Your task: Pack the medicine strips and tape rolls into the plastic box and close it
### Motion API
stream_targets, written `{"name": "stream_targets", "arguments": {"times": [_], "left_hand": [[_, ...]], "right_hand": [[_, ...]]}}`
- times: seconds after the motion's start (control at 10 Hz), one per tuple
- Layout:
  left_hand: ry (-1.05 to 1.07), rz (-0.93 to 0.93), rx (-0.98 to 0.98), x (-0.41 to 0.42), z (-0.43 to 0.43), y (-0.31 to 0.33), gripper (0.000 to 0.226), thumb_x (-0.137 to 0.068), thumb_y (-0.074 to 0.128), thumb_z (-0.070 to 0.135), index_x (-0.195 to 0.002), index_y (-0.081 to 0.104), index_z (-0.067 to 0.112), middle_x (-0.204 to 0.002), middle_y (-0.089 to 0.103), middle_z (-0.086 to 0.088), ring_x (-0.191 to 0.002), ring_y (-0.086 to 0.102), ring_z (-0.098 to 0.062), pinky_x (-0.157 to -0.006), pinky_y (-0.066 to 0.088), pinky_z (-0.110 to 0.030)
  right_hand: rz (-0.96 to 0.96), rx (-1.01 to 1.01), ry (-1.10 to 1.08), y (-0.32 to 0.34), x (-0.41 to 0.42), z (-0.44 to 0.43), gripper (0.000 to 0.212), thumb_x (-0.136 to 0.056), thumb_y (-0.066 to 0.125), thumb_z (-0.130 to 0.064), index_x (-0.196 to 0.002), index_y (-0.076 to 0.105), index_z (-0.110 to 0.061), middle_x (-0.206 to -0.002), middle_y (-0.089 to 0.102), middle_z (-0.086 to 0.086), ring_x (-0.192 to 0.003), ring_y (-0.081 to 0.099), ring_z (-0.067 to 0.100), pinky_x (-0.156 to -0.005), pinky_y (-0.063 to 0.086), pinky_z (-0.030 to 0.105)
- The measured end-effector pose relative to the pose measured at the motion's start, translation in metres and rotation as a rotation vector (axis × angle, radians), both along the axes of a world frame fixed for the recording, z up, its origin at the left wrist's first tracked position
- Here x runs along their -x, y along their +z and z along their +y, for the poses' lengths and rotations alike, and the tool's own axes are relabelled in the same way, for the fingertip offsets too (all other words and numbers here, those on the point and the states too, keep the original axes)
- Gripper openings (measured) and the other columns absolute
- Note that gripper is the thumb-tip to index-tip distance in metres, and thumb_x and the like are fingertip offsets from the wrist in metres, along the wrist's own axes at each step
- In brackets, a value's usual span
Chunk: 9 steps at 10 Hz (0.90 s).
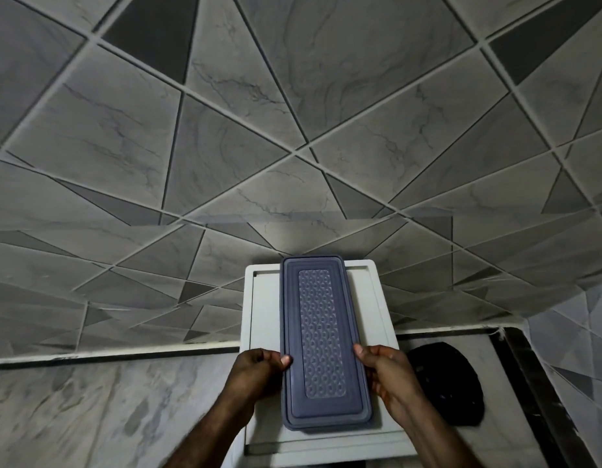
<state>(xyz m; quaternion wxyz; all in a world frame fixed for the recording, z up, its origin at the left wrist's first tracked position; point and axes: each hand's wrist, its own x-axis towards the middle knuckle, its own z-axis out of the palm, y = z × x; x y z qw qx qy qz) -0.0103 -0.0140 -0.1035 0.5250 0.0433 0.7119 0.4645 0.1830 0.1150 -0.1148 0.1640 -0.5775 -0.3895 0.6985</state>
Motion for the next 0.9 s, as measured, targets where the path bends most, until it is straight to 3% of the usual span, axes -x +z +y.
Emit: {"name": "stream_targets", "arguments": {"times": [0.1, 0.2, 0.3, 0.4, 0.6, 0.7, 0.8, 0.9], "left_hand": [[-0.079, -0.043, -0.038, 0.005, -0.007, 0.005, 0.018, -0.08, 0.078, 0.019, -0.085, 0.066, 0.006, -0.06, 0.058, -0.003, -0.055, 0.051, -0.015, -0.058, 0.048, -0.025], [-0.189, -0.073, -0.015, 0.009, -0.017, 0.009, 0.028, -0.072, 0.085, 0.015, -0.085, 0.062, 0.007, -0.064, 0.061, -0.005, -0.055, 0.057, -0.016, -0.051, 0.049, -0.023], [-0.252, -0.144, 0.037, 0.003, -0.028, 0.009, 0.038, -0.064, 0.088, 0.001, -0.087, 0.057, 0.004, -0.063, 0.06, -0.012, -0.046, 0.057, -0.02, -0.044, 0.047, -0.023], [-0.218, -0.115, 0.06, -0.005, -0.037, 0.002, 0.036, -0.062, 0.088, -0.001, -0.082, 0.059, 0.002, -0.065, 0.063, -0.014, -0.052, 0.062, -0.024, -0.052, 0.054, -0.029], [-0.196, -0.005, 0.068, -0.011, -0.04, 0.0, 0.031, -0.065, 0.087, -0.002, -0.081, 0.061, 0.0, -0.062, 0.064, -0.015, -0.052, 0.065, -0.027, -0.051, 0.054, -0.029], [-0.216, -0.003, 0.083, -0.009, -0.042, 0.005, 0.043, -0.053, 0.095, 0.009, -0.081, 0.064, 0.001, -0.064, 0.067, -0.015, -0.056, 0.066, -0.026, -0.058, 0.056, -0.032], [-0.302, 0.088, 0.097, -0.004, -0.043, 0.014, 0.074, -0.027, 0.099, 0.042, -0.085, 0.067, 0.009, -0.068, 0.072, -0.004, -0.061, 0.064, -0.016, -0.059, 0.053, -0.029], [-0.268, 0.208, 0.054, -0.002, -0.04, 0.023, 0.062, -0.047, 0.095, 0.043, -0.094, 0.066, 0.015, -0.077, 0.075, 0.0, -0.07, 0.062, -0.013, -0.06, 0.045, -0.025]], "right_hand": [[0.023, 0.024, 0.03, 0.001, -0.005, 0.002, 0.017, -0.078, 0.078, -0.018, -0.082, 0.068, -0.004, -0.085, 0.068, 0.019, -0.077, 0.059, 0.03, -0.067, 0.047, 0.035], [0.009, 0.025, 0.105, 0.001, -0.016, -0.004, 0.034, -0.064, 0.087, -0.02, -0.088, 0.066, -0.008, -0.085, 0.066, 0.016, -0.08, 0.055, 0.03, -0.071, 0.042, 0.039], [0.005, 0.079, 0.225, -0.002, -0.037, -0.015, 0.044, -0.064, 0.087, -0.007, -0.098, 0.06, -0.003, -0.083, 0.067, 0.013, -0.077, 0.062, 0.027, -0.07, 0.049, 0.036], [0.045, 0.126, 0.229, -0.005, -0.048, -0.027, 0.044, -0.059, 0.089, -0.004, -0.093, 0.061, -0.005, -0.076, 0.063, 0.009, -0.068, 0.062, 0.02, -0.061, 0.053, 0.03], [0.02, 0.101, 0.14, -0.01, -0.047, -0.033, 0.042, -0.053, 0.083, -0.013, -0.088, 0.062, -0.003, -0.071, 0.066, 0.012, -0.063, 0.062, 0.02, -0.056, 0.054, 0.029], [0.003, 0.09, 0.145, -0.005, -0.046, -0.035, 0.042, -0.055, 0.09, -0.009, -0.086, 0.062, -0.002, -0.067, 0.066, 0.011, -0.058, 0.06, 0.02, -0.056, 0.052, 0.029], [-0.026, 0.013, 0.207, 0.006, -0.047, -0.027, 0.07, -0.038, 0.098, -0.028, -0.092, 0.063, 0.001, -0.066, 0.063, 0.011, -0.052, 0.053, 0.018, -0.048, 0.042, 0.023], [-0.009, -0.125, 0.121, 0.029, -0.051, -0.005, 0.043, -0.068, 0.085, -0.018, -0.103, 0.066, -0.001, -0.071, 0.062, 0.008, -0.058, 0.054, 0.015, -0.053, 0.043, 0.025]]}}
